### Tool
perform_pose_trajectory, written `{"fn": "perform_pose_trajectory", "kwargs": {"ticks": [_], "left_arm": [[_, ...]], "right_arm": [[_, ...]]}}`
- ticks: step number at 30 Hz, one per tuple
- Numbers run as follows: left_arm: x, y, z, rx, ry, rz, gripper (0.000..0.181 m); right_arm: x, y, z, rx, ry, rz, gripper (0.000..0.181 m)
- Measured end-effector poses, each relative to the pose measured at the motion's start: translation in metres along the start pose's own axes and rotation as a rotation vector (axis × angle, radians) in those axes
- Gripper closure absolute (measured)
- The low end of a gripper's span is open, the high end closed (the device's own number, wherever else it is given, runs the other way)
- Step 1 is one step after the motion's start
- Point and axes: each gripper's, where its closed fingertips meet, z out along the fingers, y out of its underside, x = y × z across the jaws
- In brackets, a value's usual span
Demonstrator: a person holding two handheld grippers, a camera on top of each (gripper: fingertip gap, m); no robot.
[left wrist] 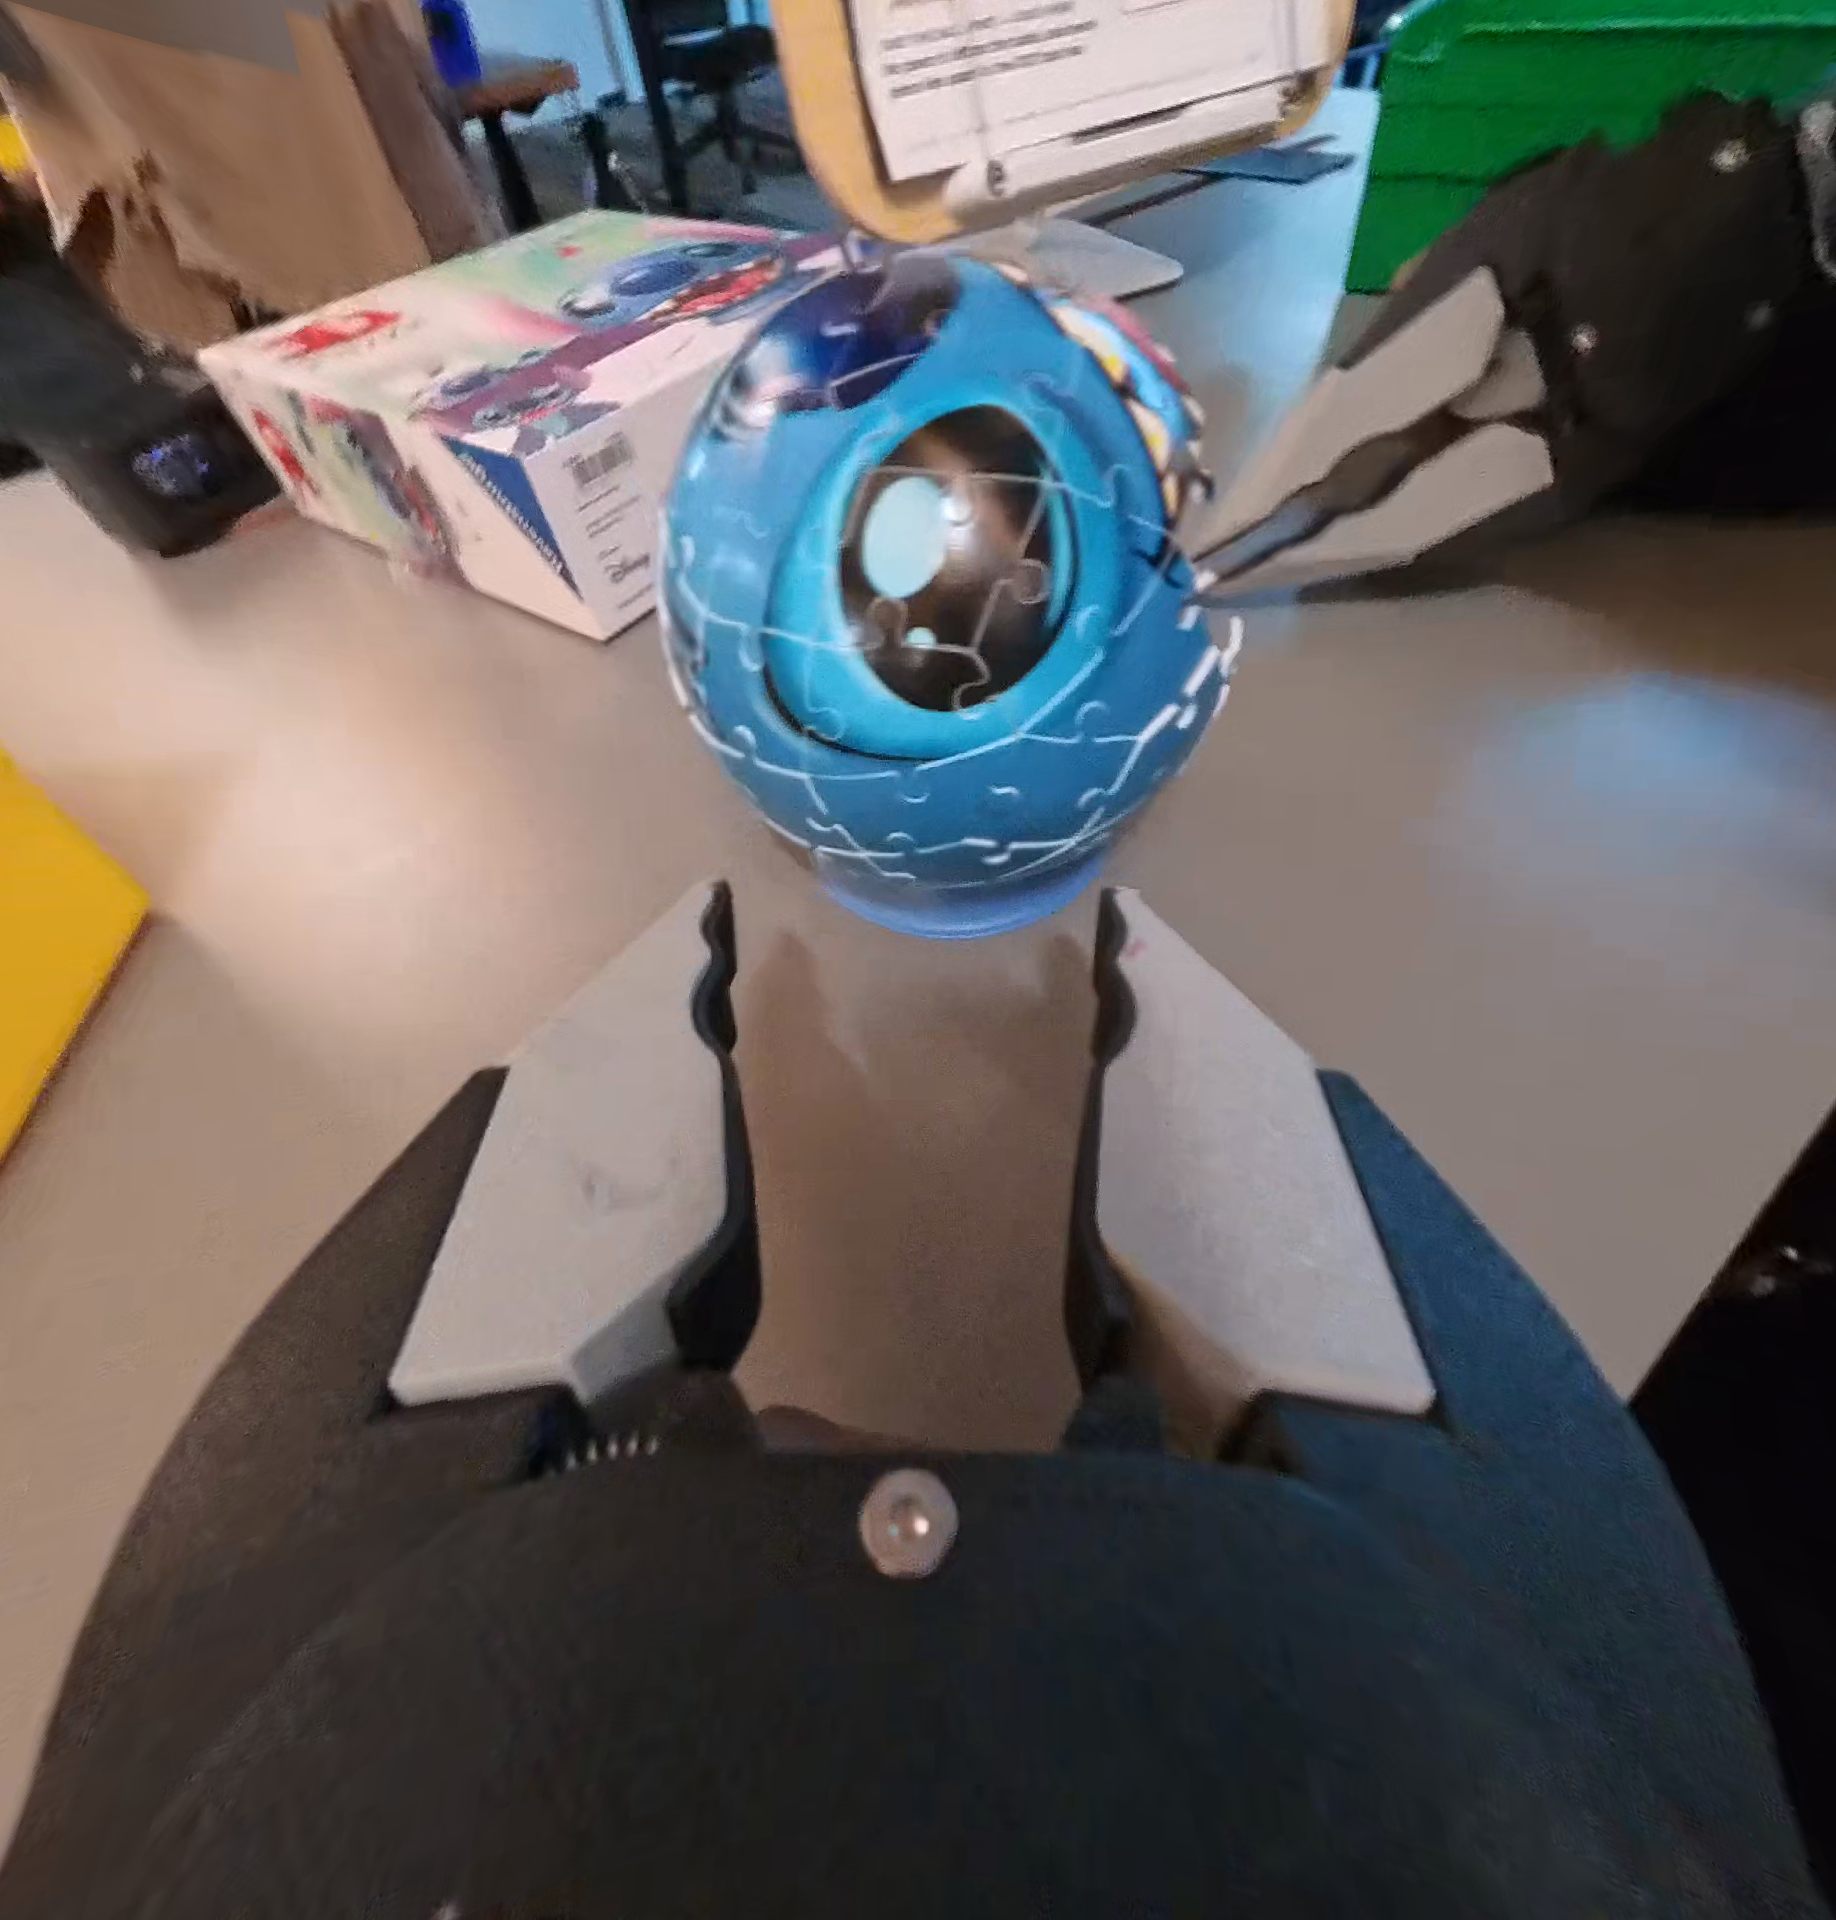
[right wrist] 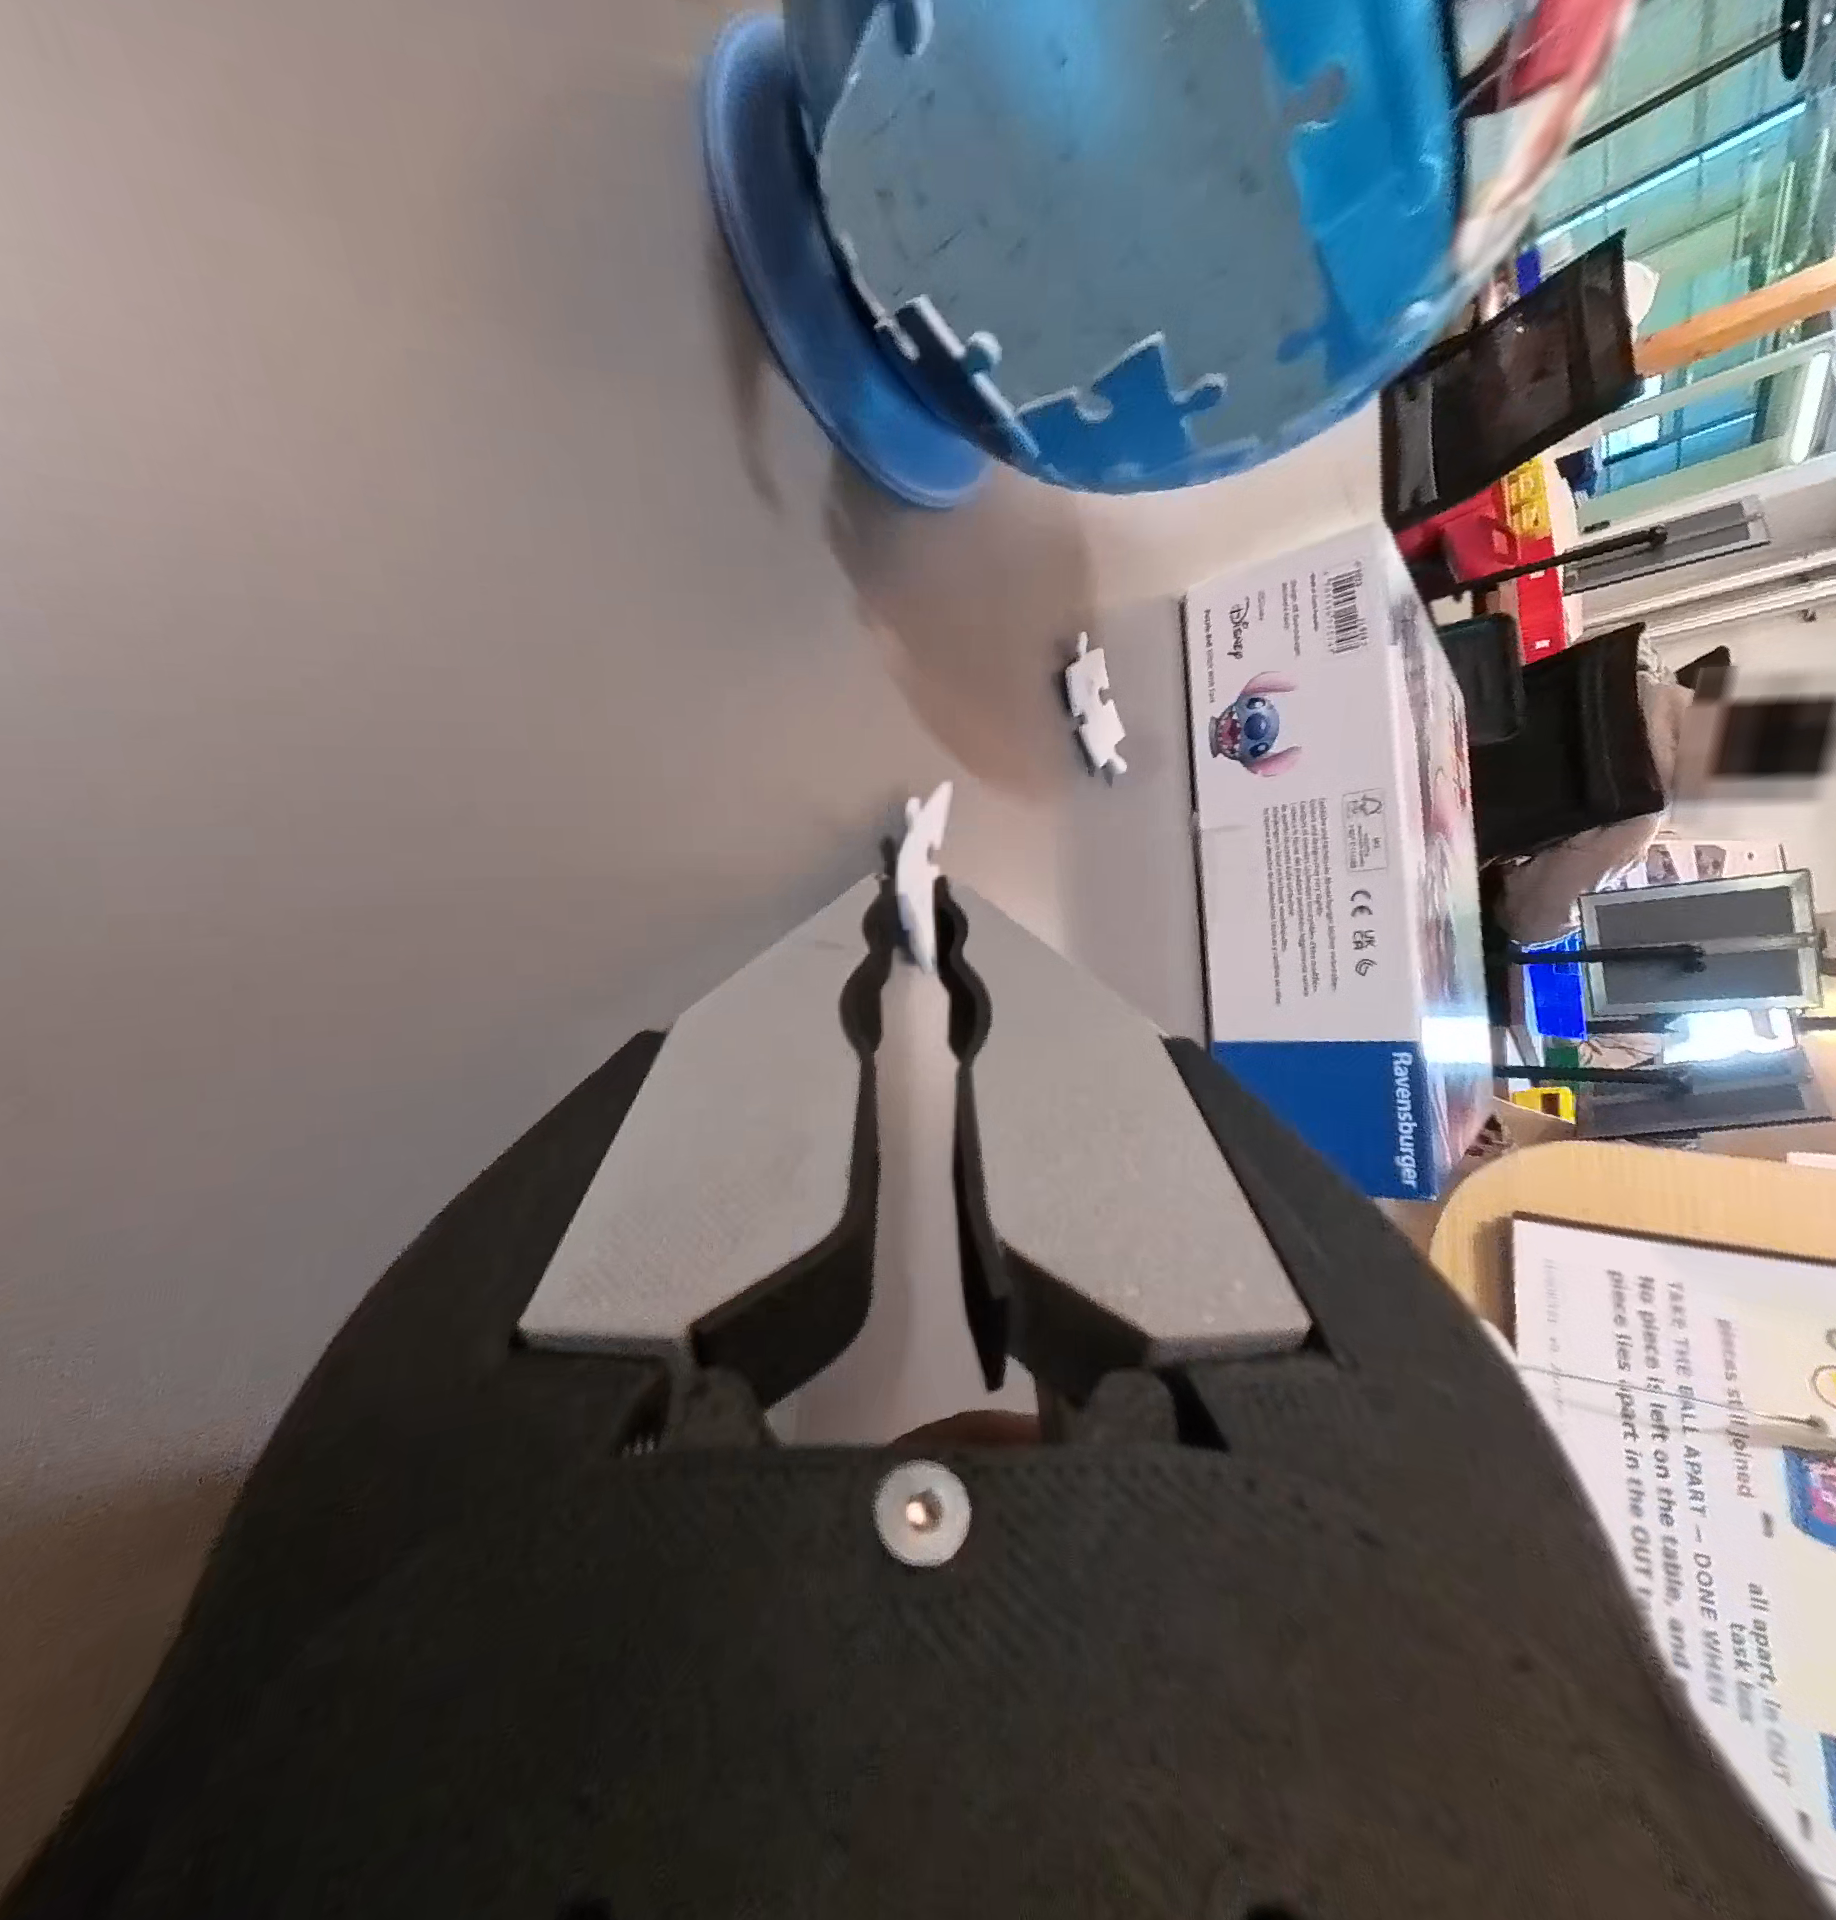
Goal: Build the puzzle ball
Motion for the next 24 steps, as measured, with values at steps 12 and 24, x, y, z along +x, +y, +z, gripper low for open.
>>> {"fn": "perform_pose_trajectory", "kwargs": {"ticks": [12,24], "left_arm": [[0.022,-0.007,0.007,0.012,0.190,-0.377,0.099],[0.009,-0.020,0.015,0.095,0.288,-0.781,0.100]], "right_arm": [[0.078,-0.034,-0.034,0.331,-0.135,0.753,0.168],[0.099,-0.087,0.028,0.387,-0.893,1.546,0.100]]}}
